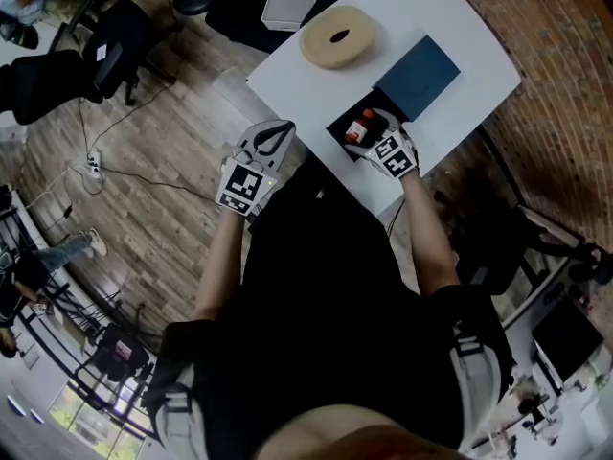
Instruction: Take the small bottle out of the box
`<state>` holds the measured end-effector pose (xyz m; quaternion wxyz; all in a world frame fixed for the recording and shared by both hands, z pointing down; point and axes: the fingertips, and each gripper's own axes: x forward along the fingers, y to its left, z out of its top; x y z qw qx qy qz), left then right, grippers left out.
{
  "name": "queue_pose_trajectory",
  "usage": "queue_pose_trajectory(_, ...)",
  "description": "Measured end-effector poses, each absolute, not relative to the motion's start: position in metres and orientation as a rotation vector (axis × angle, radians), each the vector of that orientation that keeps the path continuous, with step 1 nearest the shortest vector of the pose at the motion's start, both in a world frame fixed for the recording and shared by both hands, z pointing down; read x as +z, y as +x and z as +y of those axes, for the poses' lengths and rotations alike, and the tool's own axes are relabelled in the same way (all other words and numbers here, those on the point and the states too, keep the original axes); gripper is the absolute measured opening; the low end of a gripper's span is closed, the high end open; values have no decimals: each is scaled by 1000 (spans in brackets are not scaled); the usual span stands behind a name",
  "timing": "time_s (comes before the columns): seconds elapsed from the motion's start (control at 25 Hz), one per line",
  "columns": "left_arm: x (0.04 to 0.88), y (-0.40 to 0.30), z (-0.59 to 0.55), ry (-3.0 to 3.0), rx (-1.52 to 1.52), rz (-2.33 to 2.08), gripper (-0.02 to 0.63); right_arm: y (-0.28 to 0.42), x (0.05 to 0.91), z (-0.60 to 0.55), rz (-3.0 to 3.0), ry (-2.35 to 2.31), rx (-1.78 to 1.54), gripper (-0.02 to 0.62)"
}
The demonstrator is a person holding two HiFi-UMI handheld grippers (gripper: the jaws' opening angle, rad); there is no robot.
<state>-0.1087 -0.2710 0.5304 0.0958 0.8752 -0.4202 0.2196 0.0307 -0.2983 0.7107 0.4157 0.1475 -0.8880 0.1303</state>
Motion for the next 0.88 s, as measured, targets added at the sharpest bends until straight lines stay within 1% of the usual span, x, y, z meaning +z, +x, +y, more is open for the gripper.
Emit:
queue_pose_trajectory(0.6,517,-90,-260,2648,637,-1216,20,39,666,-291,-2309,481,328,485)
queue_pose_trajectory(0.88,511,-89,-252,2659,617,-1224,20,33,615,-287,-2385,522,237,485)
